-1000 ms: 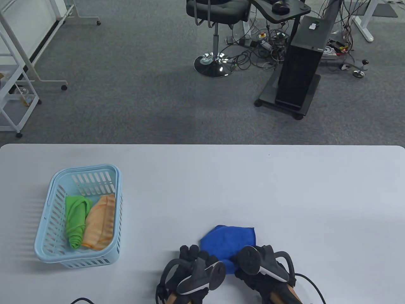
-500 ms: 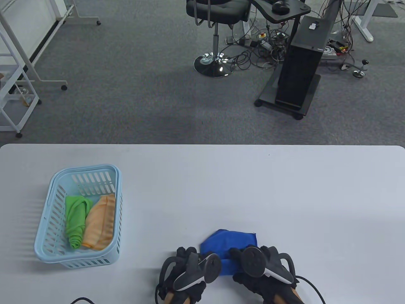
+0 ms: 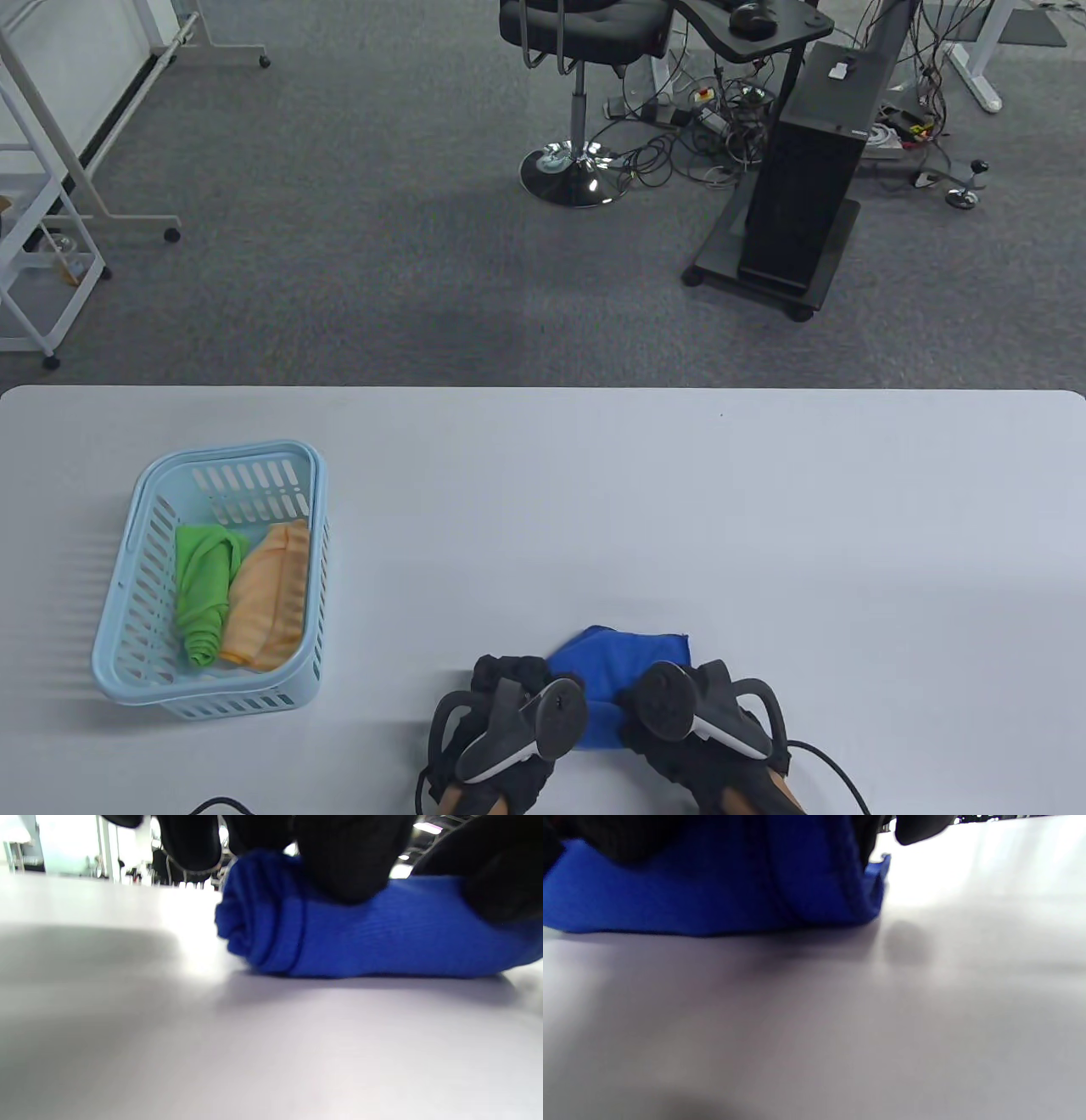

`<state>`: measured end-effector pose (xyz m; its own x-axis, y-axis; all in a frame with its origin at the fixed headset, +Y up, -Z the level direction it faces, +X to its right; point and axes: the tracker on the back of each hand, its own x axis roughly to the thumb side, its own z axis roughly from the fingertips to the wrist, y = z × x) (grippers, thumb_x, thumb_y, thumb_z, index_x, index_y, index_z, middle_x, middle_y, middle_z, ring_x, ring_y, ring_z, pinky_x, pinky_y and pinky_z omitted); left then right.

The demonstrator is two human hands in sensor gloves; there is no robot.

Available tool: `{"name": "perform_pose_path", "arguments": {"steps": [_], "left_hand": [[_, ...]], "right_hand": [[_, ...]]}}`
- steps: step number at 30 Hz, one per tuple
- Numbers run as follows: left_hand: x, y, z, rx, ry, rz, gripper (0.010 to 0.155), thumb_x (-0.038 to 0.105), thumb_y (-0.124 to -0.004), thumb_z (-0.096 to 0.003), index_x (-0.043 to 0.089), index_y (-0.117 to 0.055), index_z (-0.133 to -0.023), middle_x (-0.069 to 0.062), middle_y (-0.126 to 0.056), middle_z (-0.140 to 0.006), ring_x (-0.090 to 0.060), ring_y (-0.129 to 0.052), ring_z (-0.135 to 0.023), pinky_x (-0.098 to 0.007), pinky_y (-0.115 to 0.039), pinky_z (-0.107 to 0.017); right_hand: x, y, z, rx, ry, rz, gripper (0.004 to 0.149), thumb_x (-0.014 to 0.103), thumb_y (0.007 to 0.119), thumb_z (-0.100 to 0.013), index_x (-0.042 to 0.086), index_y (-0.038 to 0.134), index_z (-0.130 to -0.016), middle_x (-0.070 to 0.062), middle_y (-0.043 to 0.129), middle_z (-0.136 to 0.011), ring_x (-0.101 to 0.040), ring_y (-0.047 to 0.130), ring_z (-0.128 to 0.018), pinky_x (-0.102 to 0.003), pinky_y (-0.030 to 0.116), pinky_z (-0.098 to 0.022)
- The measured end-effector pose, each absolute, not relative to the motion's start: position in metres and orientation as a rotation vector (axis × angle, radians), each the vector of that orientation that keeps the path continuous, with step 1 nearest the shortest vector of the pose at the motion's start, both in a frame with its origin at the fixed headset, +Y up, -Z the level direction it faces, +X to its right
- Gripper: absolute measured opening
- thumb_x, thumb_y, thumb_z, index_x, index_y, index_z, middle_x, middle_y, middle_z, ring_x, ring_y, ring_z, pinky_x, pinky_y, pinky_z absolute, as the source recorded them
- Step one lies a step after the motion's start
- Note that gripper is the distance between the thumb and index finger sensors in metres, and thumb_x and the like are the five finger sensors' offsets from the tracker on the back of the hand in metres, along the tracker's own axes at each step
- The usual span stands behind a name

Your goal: Roll rectangular towel into towel roll

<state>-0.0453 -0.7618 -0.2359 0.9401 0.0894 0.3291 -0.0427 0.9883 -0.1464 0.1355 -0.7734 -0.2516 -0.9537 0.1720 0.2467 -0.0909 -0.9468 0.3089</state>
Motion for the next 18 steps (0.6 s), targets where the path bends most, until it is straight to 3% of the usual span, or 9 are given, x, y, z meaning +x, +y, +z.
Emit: {"name": "perform_pose_path", "arguments": {"steps": [2,5,8,12,18], "left_hand": [[-0.041,-0.764,-0.234,-0.179,-0.366,0.008,0.048,0.040,-0.076,-0.0401,0.033,-0.074,-0.087,-0.004,-0.072,-0.087,-0.038,-0.065,-0.091,-0.066,-0.045,-0.069],[-0.042,-0.766,-0.233,-0.193,-0.406,0.052,0.064,0.056,-0.068,-0.0359,0.028,-0.074,-0.093,-0.009,-0.069,-0.094,-0.041,-0.060,-0.095,-0.067,-0.044,-0.069],[-0.044,-0.768,-0.232,-0.257,-0.386,0.040,0.073,0.059,-0.076,-0.0322,0.028,-0.070,-0.098,-0.010,-0.064,-0.100,-0.043,-0.055,-0.099,-0.068,-0.041,-0.070],[-0.041,-0.771,-0.234,-0.281,-0.380,-0.034,0.080,0.058,-0.081,-0.0312,0.026,-0.061,-0.102,-0.009,-0.060,-0.103,-0.043,-0.051,-0.101,-0.068,-0.040,-0.070],[-0.037,-0.774,-0.236,-0.324,-0.357,-0.087,0.083,0.056,-0.084,-0.0323,0.026,-0.054,-0.104,-0.009,-0.056,-0.106,-0.043,-0.051,-0.102,-0.069,-0.042,-0.070]], "right_hand": [[0.137,-0.773,-0.252,0.411,0.444,2.943,0.061,0.049,0.066,-0.032,0.028,0.076,-0.088,-0.004,0.068,-0.093,-0.034,0.063,-0.094,-0.063,0.046,-0.070],[0.140,-0.771,-0.252,0.399,0.376,2.920,0.062,0.051,0.065,-0.031,0.028,0.081,-0.086,-0.003,0.073,-0.090,-0.033,0.069,-0.090,-0.059,0.053,-0.069],[0.142,-0.769,-0.251,0.404,0.376,2.917,0.064,0.052,0.066,-0.031,0.027,0.079,-0.088,-0.004,0.072,-0.091,-0.033,0.070,-0.090,-0.060,0.053,-0.068],[0.142,-0.761,-0.247,0.422,0.307,2.898,0.073,0.052,0.071,-0.030,0.027,0.061,-0.098,-0.005,0.058,-0.099,-0.033,0.059,-0.096,-0.063,0.044,-0.071],[0.140,-0.760,-0.245,0.452,0.310,2.904,0.070,0.050,0.074,-0.029,0.027,0.063,-0.094,-0.005,0.055,-0.100,-0.033,0.056,-0.097,-0.063,0.043,-0.071]]}}
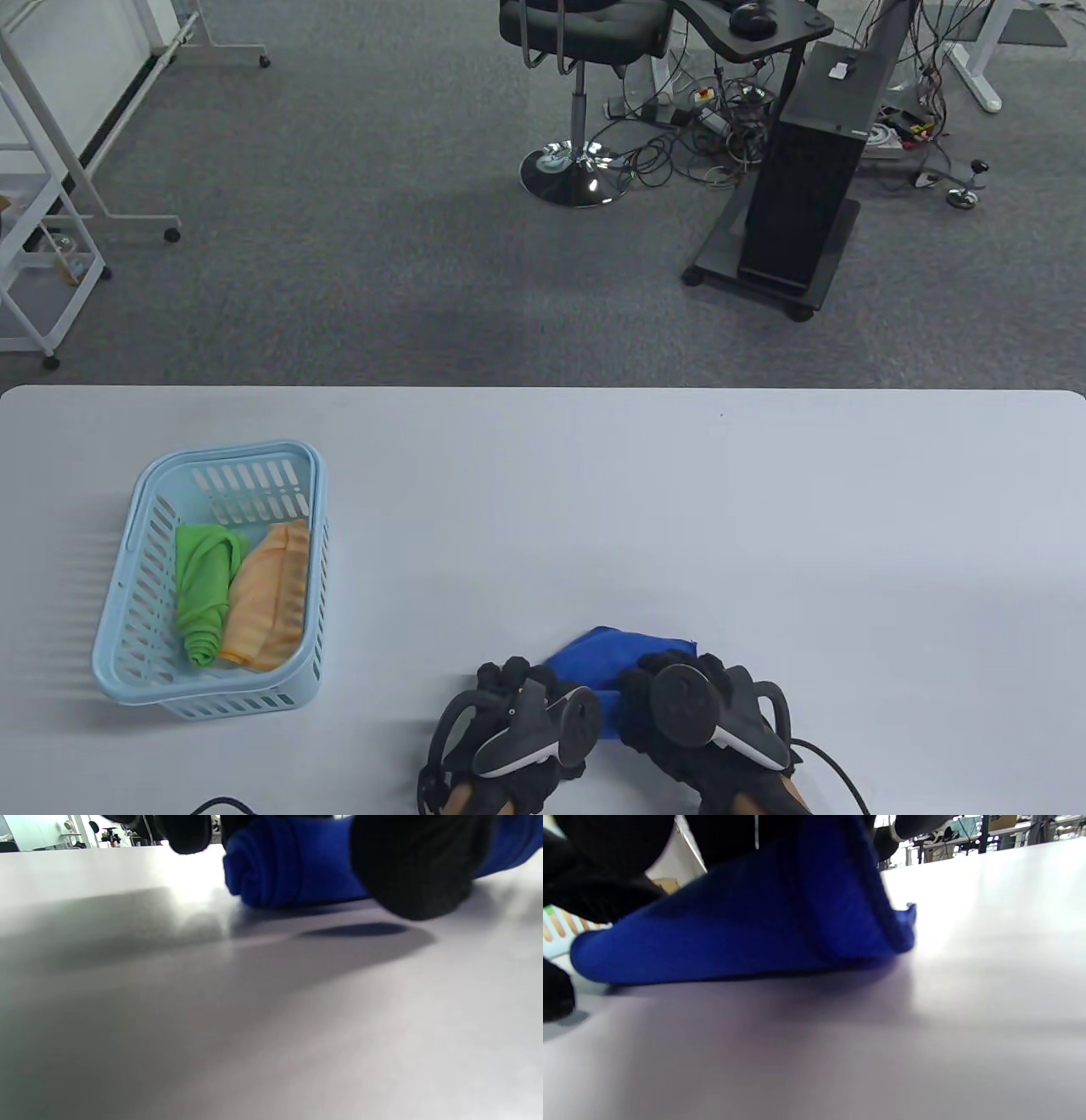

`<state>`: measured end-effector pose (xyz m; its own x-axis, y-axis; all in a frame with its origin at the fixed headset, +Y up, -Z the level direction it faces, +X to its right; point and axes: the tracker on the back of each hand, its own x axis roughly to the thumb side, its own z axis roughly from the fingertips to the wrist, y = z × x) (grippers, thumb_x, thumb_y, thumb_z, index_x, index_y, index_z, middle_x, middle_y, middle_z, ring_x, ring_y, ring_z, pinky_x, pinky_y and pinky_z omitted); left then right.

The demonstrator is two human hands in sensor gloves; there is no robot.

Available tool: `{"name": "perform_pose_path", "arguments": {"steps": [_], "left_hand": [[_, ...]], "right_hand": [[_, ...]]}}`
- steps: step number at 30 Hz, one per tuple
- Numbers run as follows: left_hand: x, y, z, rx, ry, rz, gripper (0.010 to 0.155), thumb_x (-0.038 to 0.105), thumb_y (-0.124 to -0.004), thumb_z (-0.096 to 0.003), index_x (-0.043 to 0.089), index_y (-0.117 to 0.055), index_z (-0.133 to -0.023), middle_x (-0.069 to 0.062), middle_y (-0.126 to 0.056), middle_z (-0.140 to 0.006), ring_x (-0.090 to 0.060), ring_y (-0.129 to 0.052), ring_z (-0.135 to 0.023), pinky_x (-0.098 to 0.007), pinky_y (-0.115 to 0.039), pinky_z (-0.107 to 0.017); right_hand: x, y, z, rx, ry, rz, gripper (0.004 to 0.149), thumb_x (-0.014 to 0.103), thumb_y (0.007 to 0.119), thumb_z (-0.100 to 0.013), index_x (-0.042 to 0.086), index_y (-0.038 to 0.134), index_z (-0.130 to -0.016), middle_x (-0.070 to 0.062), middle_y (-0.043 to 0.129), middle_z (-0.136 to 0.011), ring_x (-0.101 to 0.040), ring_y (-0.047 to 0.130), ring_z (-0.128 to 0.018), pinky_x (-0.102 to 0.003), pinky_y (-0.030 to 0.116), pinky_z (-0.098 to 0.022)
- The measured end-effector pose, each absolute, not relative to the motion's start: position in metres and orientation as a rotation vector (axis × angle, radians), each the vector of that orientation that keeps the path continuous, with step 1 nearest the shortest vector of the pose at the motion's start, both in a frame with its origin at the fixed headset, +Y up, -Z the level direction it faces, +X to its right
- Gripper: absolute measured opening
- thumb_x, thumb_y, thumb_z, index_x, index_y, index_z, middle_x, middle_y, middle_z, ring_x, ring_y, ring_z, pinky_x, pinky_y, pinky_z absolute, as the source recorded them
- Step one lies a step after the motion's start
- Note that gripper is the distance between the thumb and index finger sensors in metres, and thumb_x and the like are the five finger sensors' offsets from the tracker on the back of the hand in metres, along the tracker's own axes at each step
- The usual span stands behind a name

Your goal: Roll rectangular towel into towel roll

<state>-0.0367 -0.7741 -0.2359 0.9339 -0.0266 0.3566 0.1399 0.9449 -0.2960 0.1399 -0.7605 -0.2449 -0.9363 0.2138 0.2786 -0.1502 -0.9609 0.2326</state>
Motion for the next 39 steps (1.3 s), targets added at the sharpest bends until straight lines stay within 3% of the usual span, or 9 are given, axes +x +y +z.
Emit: {"name": "perform_pose_path", "arguments": {"steps": [4,11,17,24,28,30,33,35,39], "left_hand": [[-0.036,-0.774,-0.236,-0.239,-0.346,-0.062,0.067,0.043,-0.083,-0.0378,0.024,-0.064,-0.099,-0.010,-0.067,-0.101,-0.041,-0.062,-0.099,-0.067,-0.049,-0.069],[-0.041,-0.773,-0.238,-0.239,-0.334,0.037,0.061,0.042,-0.079,-0.0391,0.019,-0.074,-0.096,-0.012,-0.077,-0.099,-0.043,-0.070,-0.096,-0.067,-0.054,-0.068],[-0.050,-0.771,-0.242,-0.234,-0.310,0.122,0.060,0.044,-0.075,-0.0380,0.022,-0.079,-0.094,-0.010,-0.089,-0.090,-0.040,-0.077,-0.093,-0.066,-0.056,-0.067],[-0.058,-0.771,-0.243,-0.251,-0.277,0.189,0.062,0.048,-0.071,-0.0368,0.025,-0.083,-0.093,-0.008,-0.102,-0.072,-0.038,-0.079,-0.090,-0.066,-0.054,-0.067],[-0.056,-0.771,-0.243,-0.251,-0.267,0.199,0.063,0.047,-0.071,-0.0373,0.031,-0.070,-0.098,-0.010,-0.103,-0.066,-0.038,-0.080,-0.089,-0.066,-0.053,-0.067],[-0.056,-0.773,-0.243,-0.278,-0.273,0.194,0.060,0.047,-0.072,-0.0379,0.040,-0.066,-0.097,-0.010,-0.099,-0.070,-0.040,-0.076,-0.090,-0.067,-0.051,-0.068],[-0.059,-0.778,-0.243,-0.314,-0.268,0.187,0.058,0.051,-0.070,-0.0386,0.045,-0.059,-0.096,-0.011,-0.080,-0.090,-0.042,-0.062,-0.096,-0.067,-0.044,-0.070],[-0.062,-0.778,-0.244,-0.309,-0.250,0.219,0.057,0.050,-0.070,-0.0387,0.043,-0.063,-0.095,-0.013,-0.072,-0.098,-0.044,-0.055,-0.098,-0.067,-0.040,-0.070],[-0.062,-0.777,-0.246,-0.301,-0.238,0.209,0.057,0.049,-0.068,-0.0395,0.039,-0.073,-0.096,-0.015,-0.071,-0.100,-0.044,-0.055,-0.099,-0.067,-0.040,-0.070]], "right_hand": [[0.137,-0.773,-0.247,0.456,0.454,3.007,0.078,0.050,0.077,-0.028,0.028,0.052,-0.099,-0.005,0.052,-0.101,-0.034,0.053,-0.098,-0.063,0.041,-0.071],[0.135,-0.777,-0.249,0.422,0.460,3.043,0.075,0.046,0.074,-0.031,0.028,0.050,-0.100,-0.005,0.050,-0.101,-0.034,0.052,-0.098,-0.063,0.041,-0.071],[0.139,-0.772,-0.251,0.409,0.416,3.010,0.068,0.047,0.068,-0.031,0.027,0.062,-0.096,-0.004,0.067,-0.093,-0.031,0.066,-0.091,-0.062,0.046,-0.070],[0.147,-0.766,-0.254,0.394,0.348,2.951,0.069,0.055,0.059,-0.029,0.023,0.083,-0.085,-0.003,0.090,-0.066,-0.027,0.087,-0.070,-0.062,0.053,-0.068],[0.148,-0.766,-0.253,0.388,0.340,2.991,0.072,0.056,0.059,-0.029,0.025,0.073,-0.093,-0.005,0.083,-0.079,-0.028,0.080,-0.078,-0.062,0.052,-0.068],[0.148,-0.764,-0.251,0.402,0.338,3.005,0.075,0.055,0.063,-0.030,0.025,0.060,-0.098,-0.006,0.068,-0.092,-0.029,0.073,-0.085,-0.062,0.050,-0.069],[0.150,-0.760,-0.251,0.414,0.322,2.943,0.078,0.054,0.068,-0.030,0.023,0.047,-0.099,-0.007,0.053,-0.100,-0.030,0.063,-0.093,-0.063,0.045,-0.071],[0.151,-0.755,-0.250,0.412,0.249,2.893,0.073,0.050,0.072,-0.030,0.025,0.051,-0.095,-0.007,0.050,-0.101,-0.030,0.062,-0.093,-0.062,0.044,-0.071],[0.152,-0.756,-0.250,0.435,0.240,2.906,0.067,0.049,0.073,-0.029,0.025,0.062,-0.090,-0.005,0.056,-0.098,-0.029,0.066,-0.092,-0.062,0.047,-0.070]]}}
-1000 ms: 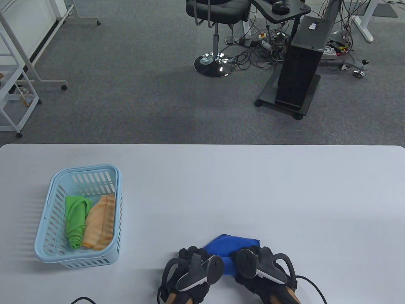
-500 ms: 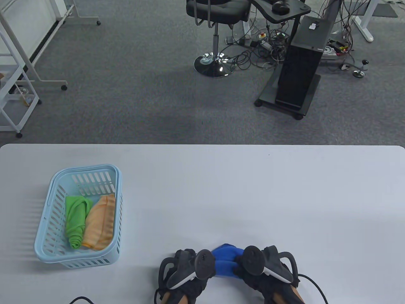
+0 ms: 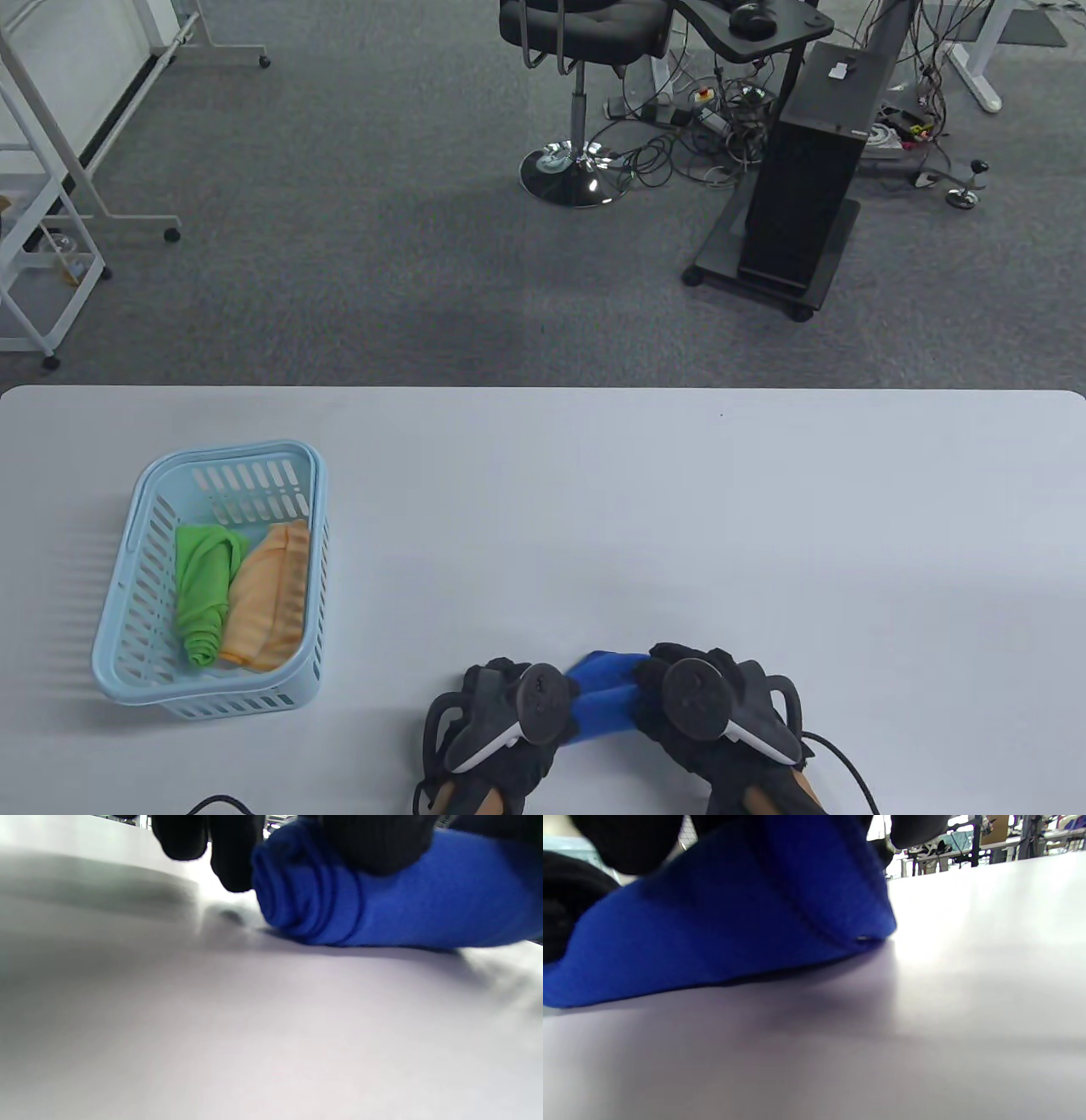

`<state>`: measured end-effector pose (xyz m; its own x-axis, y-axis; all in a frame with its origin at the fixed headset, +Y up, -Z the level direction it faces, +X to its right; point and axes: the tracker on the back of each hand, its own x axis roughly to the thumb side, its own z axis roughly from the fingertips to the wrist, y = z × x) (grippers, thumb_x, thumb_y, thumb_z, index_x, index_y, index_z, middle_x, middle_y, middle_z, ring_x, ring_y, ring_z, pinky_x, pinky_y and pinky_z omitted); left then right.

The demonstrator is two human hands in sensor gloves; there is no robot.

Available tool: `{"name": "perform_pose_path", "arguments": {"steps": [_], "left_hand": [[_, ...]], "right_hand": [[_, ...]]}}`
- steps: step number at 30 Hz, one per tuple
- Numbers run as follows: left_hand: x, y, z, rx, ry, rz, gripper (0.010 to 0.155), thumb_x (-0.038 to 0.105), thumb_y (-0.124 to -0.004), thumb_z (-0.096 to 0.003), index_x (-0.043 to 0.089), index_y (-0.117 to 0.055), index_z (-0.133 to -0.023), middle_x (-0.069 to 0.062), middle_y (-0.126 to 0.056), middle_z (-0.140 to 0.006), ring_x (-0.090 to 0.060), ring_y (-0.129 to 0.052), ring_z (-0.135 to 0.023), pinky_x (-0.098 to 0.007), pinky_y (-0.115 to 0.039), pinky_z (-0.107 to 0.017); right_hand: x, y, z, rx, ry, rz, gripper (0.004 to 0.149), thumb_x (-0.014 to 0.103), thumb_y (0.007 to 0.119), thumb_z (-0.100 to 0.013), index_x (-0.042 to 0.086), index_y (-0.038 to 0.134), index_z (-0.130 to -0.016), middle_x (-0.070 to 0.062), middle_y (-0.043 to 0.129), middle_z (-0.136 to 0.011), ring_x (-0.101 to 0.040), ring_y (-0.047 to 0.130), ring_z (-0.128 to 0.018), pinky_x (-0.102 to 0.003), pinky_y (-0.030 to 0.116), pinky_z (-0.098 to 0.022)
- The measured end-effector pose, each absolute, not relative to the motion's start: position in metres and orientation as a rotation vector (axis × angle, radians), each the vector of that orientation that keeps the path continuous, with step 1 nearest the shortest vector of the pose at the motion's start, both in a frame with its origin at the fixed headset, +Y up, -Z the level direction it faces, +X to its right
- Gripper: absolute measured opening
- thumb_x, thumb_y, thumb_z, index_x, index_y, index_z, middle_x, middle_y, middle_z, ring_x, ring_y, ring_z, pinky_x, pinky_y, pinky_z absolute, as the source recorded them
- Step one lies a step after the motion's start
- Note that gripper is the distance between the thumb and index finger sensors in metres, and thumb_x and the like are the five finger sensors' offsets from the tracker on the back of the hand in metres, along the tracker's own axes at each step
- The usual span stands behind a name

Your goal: Roll rectangular towel into towel roll

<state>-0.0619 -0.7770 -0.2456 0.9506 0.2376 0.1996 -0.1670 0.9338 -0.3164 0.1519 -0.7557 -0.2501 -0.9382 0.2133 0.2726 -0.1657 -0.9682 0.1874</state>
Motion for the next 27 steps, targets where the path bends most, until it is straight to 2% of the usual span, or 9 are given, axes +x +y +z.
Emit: {"name": "perform_pose_path", "arguments": {"steps": [3,6,9,11,15,17,21,24,27], "left_hand": [[-0.063,-0.775,-0.245,-0.272,-0.242,0.223,0.059,0.049,-0.068,-0.0395,0.043,-0.071,-0.098,-0.015,-0.070,-0.102,-0.044,-0.056,-0.099,-0.067,-0.041,-0.070],[-0.069,-0.765,-0.244,-0.159,-0.246,0.265,0.065,0.046,-0.074,-0.0400,0.052,-0.051,-0.100,-0.013,-0.053,-0.109,-0.043,-0.052,-0.100,-0.066,-0.039,-0.071],[-0.069,-0.759,-0.242,-0.090,-0.302,0.259,0.055,0.043,-0.075,-0.0401,0.047,-0.064,-0.094,-0.012,-0.054,-0.107,-0.042,-0.053,-0.100,-0.066,-0.039,-0.070],[-0.066,-0.763,-0.241,-0.159,-0.317,0.216,0.059,0.050,-0.072,-0.0383,0.040,-0.070,-0.096,-0.014,-0.057,-0.107,-0.044,-0.051,-0.100,-0.067,-0.039,-0.070],[-0.058,-0.777,-0.243,-0.324,-0.340,0.130,0.084,0.061,-0.075,-0.0329,0.033,-0.048,-0.108,-0.016,-0.052,-0.111,-0.047,-0.045,-0.103,-0.069,-0.036,-0.070],[-0.055,-0.779,-0.242,-0.316,-0.337,0.066,0.086,0.058,-0.079,-0.0324,0.033,-0.045,-0.108,-0.016,-0.053,-0.111,-0.047,-0.045,-0.103,-0.069,-0.037,-0.070],[-0.055,-0.775,-0.243,-0.227,-0.351,0.097,0.067,0.049,-0.078,-0.0340,0.029,-0.070,-0.097,-0.012,-0.065,-0.106,-0.043,-0.052,-0.102,-0.067,-0.041,-0.070],[-0.062,-0.773,-0.244,-0.261,-0.343,0.160,0.064,0.050,-0.072,-0.0334,0.025,-0.079,-0.092,-0.013,-0.065,-0.106,-0.044,-0.050,-0.102,-0.067,-0.039,-0.070],[-0.074,-0.772,-0.247,-0.322,-0.313,0.258,0.065,0.052,-0.065,-0.0341,0.019,-0.090,-0.085,-0.014,-0.064,-0.106,-0.045,-0.048,-0.102,-0.067,-0.038,-0.070]], "right_hand": [[0.149,-0.763,-0.251,0.451,0.328,2.980,0.070,0.051,0.074,-0.027,0.024,0.065,-0.090,-0.006,0.059,-0.098,-0.030,0.066,-0.092,-0.062,0.047,-0.070],[0.145,-0.769,-0.251,0.455,0.382,3.047,0.073,0.053,0.074,-0.027,0.023,0.062,-0.093,-0.007,0.057,-0.099,-0.031,0.063,-0.094,-0.063,0.046,-0.071],[0.144,-0.771,-0.252,0.422,0.362,3.055,0.071,0.051,0.074,-0.027,0.024,0.064,-0.092,-0.006,0.059,-0.099,-0.031,0.064,-0.094,-0.063,0.047,-0.071],[0.144,-0.771,-0.253,0.411,0.356,3.059,0.068,0.051,0.072,-0.029,0.026,0.065,-0.092,-0.007,0.059,-0.098,-0.031,0.065,-0.093,-0.062,0.047,-0.071],[0.145,-0.768,-0.252,0.439,0.293,3.004,0.062,0.049,0.069,-0.029,0.025,0.076,-0.086,-0.004,0.065,-0.095,-0.029,0.069,-0.091,-0.061,0.049,-0.070],[0.145,-0.767,-0.251,0.469,0.320,2.939,0.061,0.051,0.065,-0.029,0.021,0.084,-0.079,-0.004,0.074,-0.088,-0.028,0.077,-0.086,-0.062,0.052,-0.069],[0.145,-0.763,-0.251,0.464,0.325,2.940,0.062,0.053,0.065,-0.029,0.021,0.088,-0.077,-0.005,0.078,-0.086,-0.029,0.078,-0.085,-0.062,0.053,-0.068],[0.147,-0.757,-0.248,0.454,0.228,2.920,0.071,0.053,0.067,-0.030,0.027,0.065,-0.095,-0.005,0.064,-0.097,-0.028,0.071,-0.090,-0.062,0.050,-0.070],[0.144,-0.754,-0.246,0.455,0.198,2.807,0.072,0.050,0.069,-0.030,0.024,0.064,-0.097,-0.006,0.065,-0.096,-0.030,0.072,-0.089,-0.062,0.050,-0.070]]}}
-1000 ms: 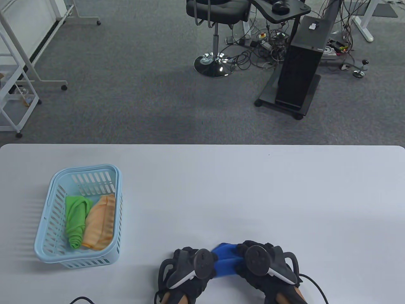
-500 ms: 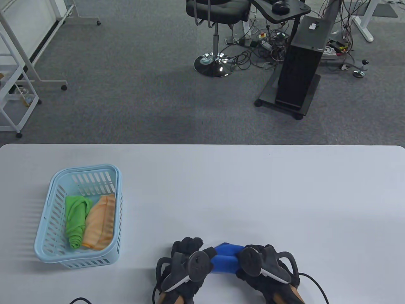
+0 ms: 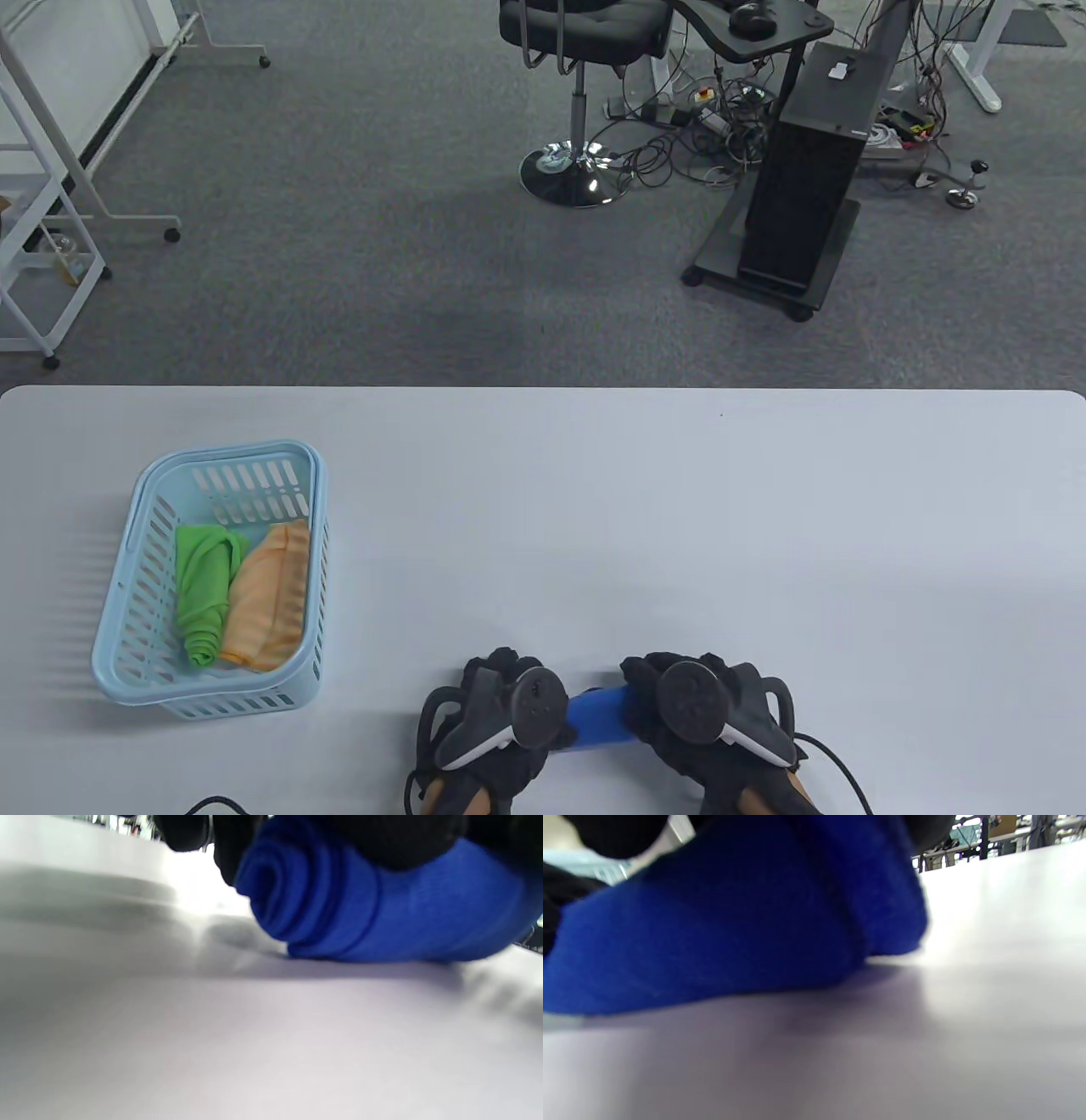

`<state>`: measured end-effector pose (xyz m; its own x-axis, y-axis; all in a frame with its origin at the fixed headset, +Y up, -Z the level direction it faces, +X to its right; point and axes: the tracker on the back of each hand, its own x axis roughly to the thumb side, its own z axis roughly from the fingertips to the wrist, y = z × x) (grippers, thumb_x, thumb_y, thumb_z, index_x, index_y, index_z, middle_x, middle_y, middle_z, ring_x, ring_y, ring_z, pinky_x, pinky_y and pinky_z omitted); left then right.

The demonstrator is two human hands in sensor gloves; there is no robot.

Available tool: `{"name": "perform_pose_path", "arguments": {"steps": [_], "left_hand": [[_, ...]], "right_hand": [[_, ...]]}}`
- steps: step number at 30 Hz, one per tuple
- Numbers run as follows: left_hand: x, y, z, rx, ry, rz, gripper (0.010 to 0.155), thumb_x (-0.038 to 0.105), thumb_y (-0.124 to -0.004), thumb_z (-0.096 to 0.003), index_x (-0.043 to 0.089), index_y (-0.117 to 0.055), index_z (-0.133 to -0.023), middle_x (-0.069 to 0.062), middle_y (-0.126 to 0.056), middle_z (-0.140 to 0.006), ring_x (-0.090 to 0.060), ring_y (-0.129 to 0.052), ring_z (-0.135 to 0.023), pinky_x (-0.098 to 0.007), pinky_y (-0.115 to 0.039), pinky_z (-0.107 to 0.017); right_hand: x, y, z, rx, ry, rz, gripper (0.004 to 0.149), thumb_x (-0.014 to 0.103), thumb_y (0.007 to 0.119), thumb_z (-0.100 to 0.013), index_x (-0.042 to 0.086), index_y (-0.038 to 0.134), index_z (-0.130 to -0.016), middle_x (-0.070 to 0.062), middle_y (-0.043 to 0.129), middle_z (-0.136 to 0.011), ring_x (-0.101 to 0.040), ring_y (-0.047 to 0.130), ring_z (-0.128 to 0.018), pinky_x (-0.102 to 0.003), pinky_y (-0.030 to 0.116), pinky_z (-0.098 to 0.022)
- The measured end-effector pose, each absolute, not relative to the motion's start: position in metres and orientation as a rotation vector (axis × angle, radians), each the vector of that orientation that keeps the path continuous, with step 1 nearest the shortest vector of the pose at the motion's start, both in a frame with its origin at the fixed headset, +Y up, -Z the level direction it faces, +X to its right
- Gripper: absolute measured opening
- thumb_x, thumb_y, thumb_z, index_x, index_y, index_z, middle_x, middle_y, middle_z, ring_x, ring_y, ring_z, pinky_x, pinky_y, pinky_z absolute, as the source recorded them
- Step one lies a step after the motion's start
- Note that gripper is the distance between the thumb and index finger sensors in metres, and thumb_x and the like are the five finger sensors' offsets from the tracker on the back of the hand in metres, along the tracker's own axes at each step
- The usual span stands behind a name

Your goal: Roll rectangular towel into towel roll

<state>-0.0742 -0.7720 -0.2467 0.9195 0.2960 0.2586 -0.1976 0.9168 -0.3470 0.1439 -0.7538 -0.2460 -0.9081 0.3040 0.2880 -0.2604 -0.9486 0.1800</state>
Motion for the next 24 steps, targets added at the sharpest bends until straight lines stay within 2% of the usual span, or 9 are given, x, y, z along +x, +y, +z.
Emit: {"name": "perform_pose_path", "arguments": {"steps": [3,4,6,7,10,12,14,18,24], "left_hand": [[-0.085,-0.777,-0.249,-0.366,-0.286,0.368,0.066,0.053,-0.064,-0.0360,0.013,-0.096,-0.078,-0.018,-0.065,-0.105,-0.048,-0.048,-0.101,-0.068,-0.038,-0.068],[-0.088,-0.778,-0.249,-0.394,-0.261,0.369,0.066,0.053,-0.064,-0.0365,0.014,-0.094,-0.080,-0.018,-0.063,-0.106,-0.048,-0.046,-0.101,-0.068,-0.037,-0.068],[-0.091,-0.774,-0.249,-0.326,-0.241,0.379,0.064,0.051,-0.068,-0.0382,0.024,-0.079,-0.096,-0.020,-0.059,-0.107,-0.048,-0.047,-0.101,-0.068,-0.038,-0.068],[-0.091,-0.770,-0.249,-0.289,-0.237,0.379,0.064,0.049,-0.071,-0.0385,0.031,-0.070,-0.100,-0.020,-0.058,-0.108,-0.048,-0.047,-0.101,-0.068,-0.039,-0.068],[-0.085,-0.759,-0.244,-0.190,-0.293,0.353,0.062,0.051,-0.070,-0.0379,0.038,-0.068,-0.098,-0.017,-0.056,-0.109,-0.046,-0.047,-0.102,-0.068,-0.038,-0.069],[-0.076,-0.762,-0.241,-0.222,-0.398,0.385,0.070,0.059,-0.070,-0.0337,0.036,-0.070,-0.099,-0.019,-0.058,-0.109,-0.048,-0.047,-0.101,-0.069,-0.038,-0.068],[-0.070,-0.769,-0.241,-0.308,-0.382,0.268,0.078,0.063,-0.074,-0.0309,0.036,-0.061,-0.103,-0.018,-0.054,-0.110,-0.048,-0.044,-0.102,-0.069,-0.036,-0.069],[-0.072,-0.775,-0.248,-0.365,-0.304,0.176,0.073,0.054,-0.079,-0.0334,0.045,-0.052,-0.100,-0.014,-0.054,-0.111,-0.047,-0.046,-0.103,-0.068,-0.038,-0.070],[-0.087,-0.764,-0.250,-0.365,-0.270,0.130,0.065,0.043,-0.080,-0.0377,0.045,-0.062,-0.100,-0.016,-0.055,-0.112,-0.047,-0.046,-0.103,-0.068,-0.039,-0.070]], "right_hand": [[0.133,-0.761,-0.244,0.528,0.321,2.898,0.078,0.052,0.076,-0.026,0.025,0.062,-0.098,-0.006,0.062,-0.099,-0.031,0.067,-0.093,-0.065,0.046,-0.071],[0.129,-0.767,-0.244,0.558,0.408,2.965,0.080,0.052,0.078,-0.026,0.026,0.059,-0.100,-0.006,0.060,-0.100,-0.032,0.063,-0.095,-0.065,0.043,-0.071],[0.124,-0.777,-0.244,0.570,0.519,3.060,0.081,0.050,0.076,-0.028,0.027,0.052,-0.102,-0.006,0.053,-0.102,-0.033,0.056,-0.099,-0.065,0.040,-0.072],[0.123,-0.777,-0.244,0.556,0.491,3.057,0.079,0.049,0.075,-0.029,0.028,0.052,-0.101,-0.005,0.052,-0.101,-0.032,0.055,-0.099,-0.064,0.040,-0.072],[0.125,-0.778,-0.247,0.526,0.458,3.010,0.074,0.050,0.070,-0.030,0.025,0.060,-0.099,-0.006,0.056,-0.100,-0.032,0.058,-0.097,-0.064,0.042,-0.071],[0.127,-0.777,-0.247,0.528,0.431,3.004,0.073,0.052,0.067,-0.030,0.024,0.063,-0.097,-0.007,0.057,-0.099,-0.033,0.059,-0.096,-0.064,0.043,-0.071],[0.128,-0.775,-0.245,0.517,0.375,3.011,0.074,0.055,0.067,-0.028,0.022,0.069,-0.094,-0.008,0.058,-0.099,-0.034,0.057,-0.097,-0.066,0.041,-0.070],[0.129,-0.770,-0.242,0.534,0.399,2.965,0.078,0.060,0.067,-0.027,0.020,0.068,-0.095,-0.009,0.058,-0.099,-0.033,0.059,-0.096,-0.066,0.041,-0.070],[0.114,-0.759,-0.231,0.653,0.309,2.739,0.075,0.054,0.071,-0.029,0.027,0.054,-0.097,-0.006,0.039,-0.104,-0.032,0.046,-0.100,-0.065,0.035,-0.072]]}}
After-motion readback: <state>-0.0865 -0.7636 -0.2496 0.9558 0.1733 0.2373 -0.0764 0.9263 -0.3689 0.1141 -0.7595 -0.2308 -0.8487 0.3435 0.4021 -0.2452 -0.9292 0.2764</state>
